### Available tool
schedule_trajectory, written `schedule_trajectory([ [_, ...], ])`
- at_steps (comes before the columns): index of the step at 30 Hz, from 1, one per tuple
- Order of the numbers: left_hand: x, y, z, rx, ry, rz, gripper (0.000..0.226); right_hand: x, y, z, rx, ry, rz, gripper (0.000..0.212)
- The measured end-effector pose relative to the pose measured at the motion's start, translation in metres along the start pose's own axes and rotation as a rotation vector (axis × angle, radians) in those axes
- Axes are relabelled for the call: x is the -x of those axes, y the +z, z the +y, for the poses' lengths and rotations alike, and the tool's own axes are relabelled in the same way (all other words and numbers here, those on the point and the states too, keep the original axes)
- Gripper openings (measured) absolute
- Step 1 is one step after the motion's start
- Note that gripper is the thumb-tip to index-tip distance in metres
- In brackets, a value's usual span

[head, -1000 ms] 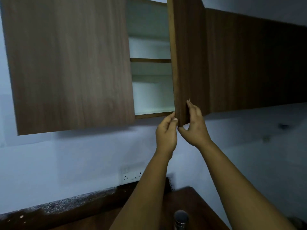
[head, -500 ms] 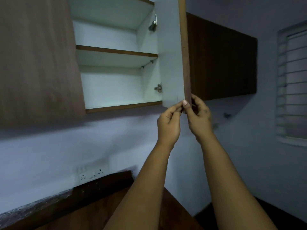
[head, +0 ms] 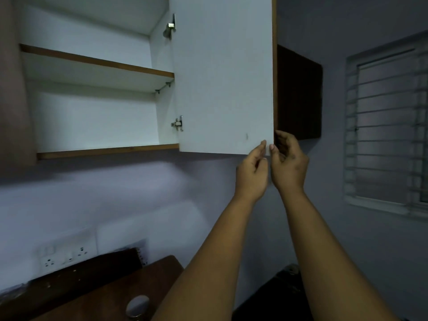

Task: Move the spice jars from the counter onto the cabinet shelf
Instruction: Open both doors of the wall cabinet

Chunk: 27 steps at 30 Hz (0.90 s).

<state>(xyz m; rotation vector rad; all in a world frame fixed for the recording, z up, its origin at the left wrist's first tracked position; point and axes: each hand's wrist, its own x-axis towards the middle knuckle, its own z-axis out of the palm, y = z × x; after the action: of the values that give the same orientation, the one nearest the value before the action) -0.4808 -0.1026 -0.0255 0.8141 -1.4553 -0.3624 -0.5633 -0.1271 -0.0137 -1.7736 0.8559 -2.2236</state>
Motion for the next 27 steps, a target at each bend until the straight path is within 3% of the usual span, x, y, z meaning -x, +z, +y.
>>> schedule_trajectory([
  [9,-0.003,0.037,-0.014,-0.158,0.101,0.131,0.044,-0.018,-0.015,0.031,-0.05,-0.039,-0.084,0.036],
  [13,0.0,0.02,-0.009,-0.345,0.191,0.124,0.048,-0.005,-0.004,0.021,0.138,-0.154,0.107,0.036],
  [15,-0.001,-0.001,-0.002,-0.453,0.273,0.205,0.053,0.0,0.004,0.01,0.18,-0.237,0.155,0.036],
  [21,0.003,-0.085,0.014,-0.818,0.388,0.474,0.06,0.012,0.059,-0.038,-0.086,-0.268,-0.02,0.036],
  [27,0.031,-0.189,0.024,-1.253,0.326,0.649,0.063,0.045,0.143,-0.084,-0.324,-0.184,-0.213,0.035],
])
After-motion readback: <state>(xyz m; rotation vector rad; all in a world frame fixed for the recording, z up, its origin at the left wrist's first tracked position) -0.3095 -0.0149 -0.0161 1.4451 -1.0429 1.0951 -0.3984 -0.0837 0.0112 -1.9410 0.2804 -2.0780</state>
